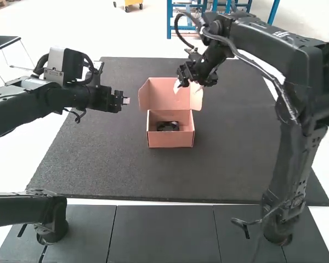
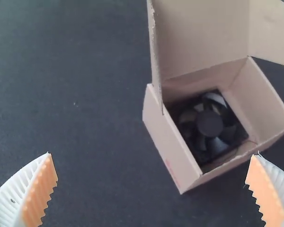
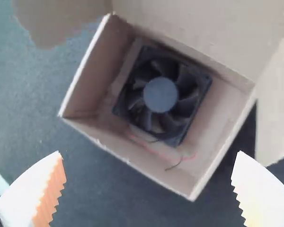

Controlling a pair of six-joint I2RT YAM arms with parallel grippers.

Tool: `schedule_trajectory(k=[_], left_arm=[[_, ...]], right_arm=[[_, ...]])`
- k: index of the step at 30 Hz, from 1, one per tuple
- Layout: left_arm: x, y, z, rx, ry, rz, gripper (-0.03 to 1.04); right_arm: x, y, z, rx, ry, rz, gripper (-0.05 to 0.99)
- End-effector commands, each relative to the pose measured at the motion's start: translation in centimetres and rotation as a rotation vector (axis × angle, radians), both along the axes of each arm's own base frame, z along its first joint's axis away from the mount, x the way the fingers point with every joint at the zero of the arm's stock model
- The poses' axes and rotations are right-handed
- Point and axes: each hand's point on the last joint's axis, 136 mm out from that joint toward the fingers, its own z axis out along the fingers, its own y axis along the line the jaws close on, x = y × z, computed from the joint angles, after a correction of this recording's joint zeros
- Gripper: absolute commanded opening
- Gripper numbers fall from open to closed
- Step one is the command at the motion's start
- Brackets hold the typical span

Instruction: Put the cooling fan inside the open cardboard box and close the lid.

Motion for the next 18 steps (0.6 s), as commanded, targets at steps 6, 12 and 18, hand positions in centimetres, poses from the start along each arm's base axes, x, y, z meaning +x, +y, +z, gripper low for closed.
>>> schedule_trajectory(k=[6,12,18], left_arm=[[2.7,1.5,0.7,0.054,-0.037,0.109,0.94],[4.7,1.8,-0.4,0.094,-0.014,0.153,0.94],[7.2,1.8,-1.1,0.120,-0.008,0.189,0.94]], right_arm=[[0.4,-6.7,0.3,-0.002,-0.187,-0.151,0.79],[0.6,-7.1,-1.2,0.051,-0.221,-0.183,0.79],[1.0,-6.3,-2.2,0.094,-0.228,-0.182,0.79]])
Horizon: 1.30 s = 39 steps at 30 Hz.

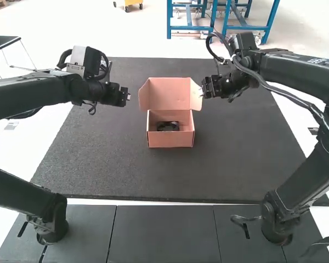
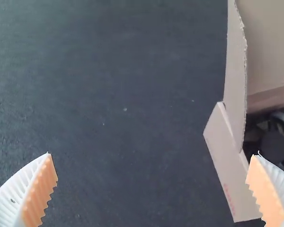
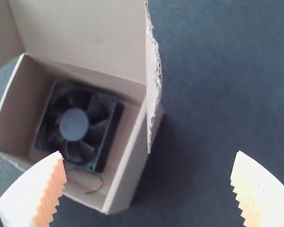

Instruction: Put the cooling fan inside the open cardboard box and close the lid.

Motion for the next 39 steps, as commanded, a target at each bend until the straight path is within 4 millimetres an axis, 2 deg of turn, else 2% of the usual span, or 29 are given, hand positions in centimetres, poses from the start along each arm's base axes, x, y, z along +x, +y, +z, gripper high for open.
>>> schedule_trajectory(k=[1,7,18,33,39], left_arm=[[1.8,0.4,1.6,0.009,-0.049,0.050,0.94],[3.6,0.5,1.3,0.007,-0.051,0.078,0.94],[5.0,0.4,0.0,0.001,-0.042,0.092,0.94],[6.7,-0.4,-0.5,-0.013,-0.052,0.077,0.94],[7.2,-2.0,-0.2,-0.055,-0.056,0.018,0.94]], right_arm=[[0.3,0.2,0.9,0.039,-0.023,-0.005,0.79],[1.1,0.5,0.0,0.045,-0.016,-0.002,0.78],[2.5,1.0,-1.8,0.038,0.010,-0.003,0.76],[4.2,1.7,-2.2,0.045,0.014,-0.009,0.76],[4.5,1.9,-2.0,0.048,0.011,-0.009,0.76]])
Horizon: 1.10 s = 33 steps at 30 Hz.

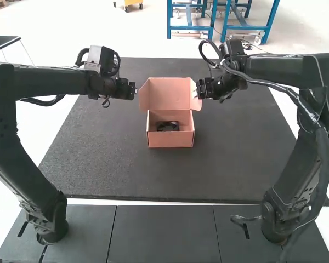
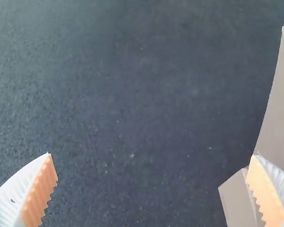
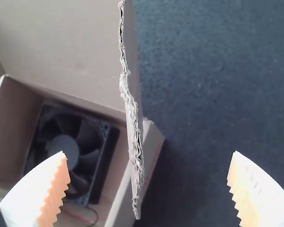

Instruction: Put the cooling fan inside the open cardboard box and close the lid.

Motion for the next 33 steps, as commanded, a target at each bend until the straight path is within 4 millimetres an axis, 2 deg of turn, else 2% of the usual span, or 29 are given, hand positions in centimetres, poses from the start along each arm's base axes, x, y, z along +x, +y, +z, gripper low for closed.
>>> schedule_trajectory(k=[1,16,24,33], left_arm=[[0.9,-1.0,1.5,-0.046,-0.029,-0.036,0.94],[0.4,-2.7,1.3,-0.091,-0.003,-0.110,0.94],[-0.4,-5.1,1.3,-0.111,0.003,-0.177,0.94],[-0.6,-6.0,1.6,-0.117,-0.001,-0.198,0.94]], right_arm=[[0.9,0.2,1.3,0.026,-0.025,-0.007,0.76],[1.2,0.1,1.5,0.033,-0.026,-0.011,0.71],[1.3,0.2,1.8,0.037,-0.031,-0.007,0.71],[1.5,0.2,2.0,0.039,-0.037,-0.009,0.62]])
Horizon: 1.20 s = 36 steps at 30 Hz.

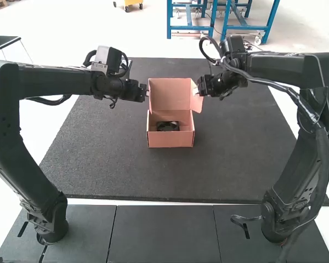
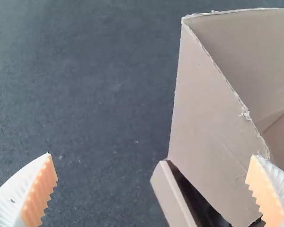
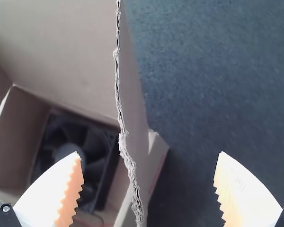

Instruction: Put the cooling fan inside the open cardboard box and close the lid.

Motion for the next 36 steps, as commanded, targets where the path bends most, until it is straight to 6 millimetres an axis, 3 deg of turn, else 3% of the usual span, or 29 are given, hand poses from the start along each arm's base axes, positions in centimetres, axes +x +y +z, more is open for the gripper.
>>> schedule_trajectory(k=[1,6,9,13,36], left_arm=[[0.6,-1.0,1.8,-0.032,-0.034,-0.018,0.94],[0.5,-0.9,1.7,-0.033,-0.030,-0.016,0.94],[0.5,-0.9,1.8,-0.035,-0.029,-0.016,0.94],[0.6,-1.0,1.8,-0.035,-0.030,-0.016,0.94],[0.5,-0.9,1.9,-0.036,-0.029,-0.015,0.94]], right_arm=[[1.0,-0.1,1.1,0.023,-0.021,-0.012,0.60],[1.0,0.0,1.2,0.029,-0.021,-0.012,0.52],[1.0,0.1,1.2,0.033,-0.021,-0.009,0.40],[1.1,0.2,1.5,0.043,-0.025,-0.005,0.32],[0.8,1.0,1.9,0.056,-0.023,0.026,0.09]])
